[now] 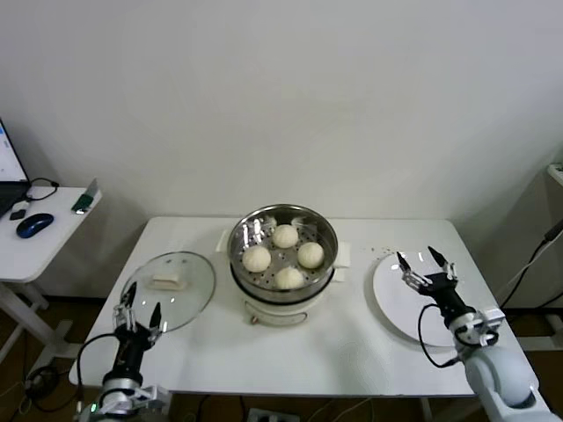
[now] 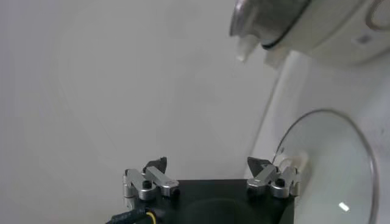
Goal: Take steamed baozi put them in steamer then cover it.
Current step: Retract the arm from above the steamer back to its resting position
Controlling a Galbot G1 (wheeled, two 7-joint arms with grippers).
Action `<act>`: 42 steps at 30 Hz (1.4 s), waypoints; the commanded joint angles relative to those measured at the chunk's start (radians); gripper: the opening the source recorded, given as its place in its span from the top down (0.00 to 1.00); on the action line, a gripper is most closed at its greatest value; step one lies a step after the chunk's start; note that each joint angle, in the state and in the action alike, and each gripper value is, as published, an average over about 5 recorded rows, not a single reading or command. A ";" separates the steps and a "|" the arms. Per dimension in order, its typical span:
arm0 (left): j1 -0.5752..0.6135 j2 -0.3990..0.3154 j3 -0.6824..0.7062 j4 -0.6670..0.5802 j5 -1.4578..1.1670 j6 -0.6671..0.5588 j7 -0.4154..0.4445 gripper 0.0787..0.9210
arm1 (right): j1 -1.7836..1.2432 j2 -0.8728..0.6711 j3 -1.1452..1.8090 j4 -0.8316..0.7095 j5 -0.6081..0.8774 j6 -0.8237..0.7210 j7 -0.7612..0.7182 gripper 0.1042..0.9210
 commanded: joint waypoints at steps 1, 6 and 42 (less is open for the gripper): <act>-0.215 0.096 0.039 0.302 0.262 -0.074 -0.014 0.12 | -0.145 0.103 0.134 0.044 -0.105 -0.026 0.010 0.12; -0.288 0.106 0.051 0.427 0.250 -0.128 -0.015 0.12 | -0.161 0.101 0.143 0.035 -0.133 -0.026 0.005 0.12; -0.651 0.069 0.119 0.838 0.288 -0.184 -0.105 0.12 | -0.095 0.122 0.130 -0.029 -0.168 0.003 0.002 0.12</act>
